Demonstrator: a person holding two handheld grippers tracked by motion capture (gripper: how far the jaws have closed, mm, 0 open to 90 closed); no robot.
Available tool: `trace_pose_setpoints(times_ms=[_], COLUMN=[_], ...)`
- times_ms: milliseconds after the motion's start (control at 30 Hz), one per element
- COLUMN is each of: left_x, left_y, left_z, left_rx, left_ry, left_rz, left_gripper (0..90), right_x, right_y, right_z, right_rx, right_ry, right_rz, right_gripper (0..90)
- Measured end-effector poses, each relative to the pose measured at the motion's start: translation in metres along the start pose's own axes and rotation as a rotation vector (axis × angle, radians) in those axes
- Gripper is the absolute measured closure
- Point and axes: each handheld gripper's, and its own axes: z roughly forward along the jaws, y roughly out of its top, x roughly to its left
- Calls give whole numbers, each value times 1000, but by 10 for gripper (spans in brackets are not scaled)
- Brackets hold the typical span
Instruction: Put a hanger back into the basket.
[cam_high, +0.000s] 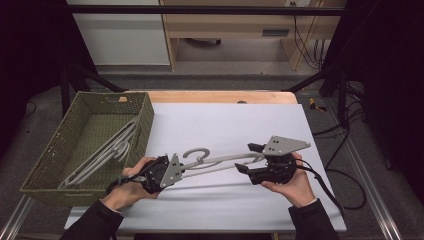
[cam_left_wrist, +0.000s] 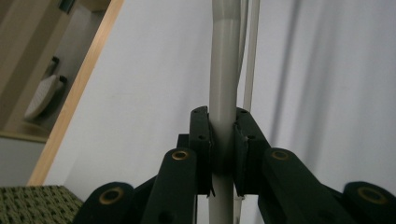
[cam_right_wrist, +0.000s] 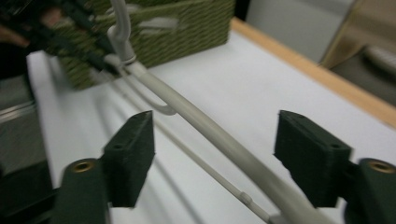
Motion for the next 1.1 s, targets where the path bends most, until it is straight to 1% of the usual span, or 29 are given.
trace_pose_setpoints(times_ms=[33,67,100,133,167,200,267,300,367,400,433,500,533,633,767,800,833,900,933,1100], left_x=[2,4,5,8,10,14,18,20,25,28,28,32,34,42,52,56,59,65,69,84], left_y=[2,3,5,7,8,10,13,15,18,21,21,24,25,29,33,33,34,34,34,29], left_z=[1,2,3,3,4,4,2,0,-4,-9,-9,-17,-21,-34,-51,-55,-59,-66,-70,-85], left_rx=[7,14,17,24,21,15,4,1,-8,-16,-16,-25,-29,-42,-47,-44,-38,-36,-34,-15], left_ry=[5,13,22,33,36,40,40,41,47,54,54,61,63,68,80,81,82,88,85,103], left_rz=[-18,-37,-60,-88,-102,-129,-156,-173,-198,-216,-216,-233,-233,-253,-265,-264,-259,-260,-265,-284], left_gripper=[799,798,798,799,798,798,798,798,798,798,798,798,798,798,798,798,798,798,798,798], right_x=[-2,-5,-5,-7,-8,-9,-9,-9,-9,-9,-9,-10,-10,-12,-13,-13,-13,-13,-14,-15], right_y=[-1,-4,-4,-6,-9,-11,-22,-22,-30,-37,-37,-43,-45,-52,-58,-59,-60,-62,-63,-64], right_z=[-2,-6,-6,-8,-8,-8,-5,-5,-3,-2,-2,-1,-1,-1,-2,-2,-1,-1,-1,-1], right_rx=[-17,-60,-60,-64,-63,-60,-47,-47,-37,-33,-33,-49,-49,-47,-46,-44,-41,-33,-27,-20], right_ry=[-27,-69,-69,-75,-91,-96,-112,-112,-123,-132,-132,-142,-141,-154,-159,-158,-155,-153,-150,-152], right_rz=[1,14,14,31,48,56,70,70,80,98,98,115,125,145,161,162,175,177,176,177], right_gripper=[262,215,215,194,164,149,124,124,100,93,93,91,87,81,83,83,82,82,82,83])
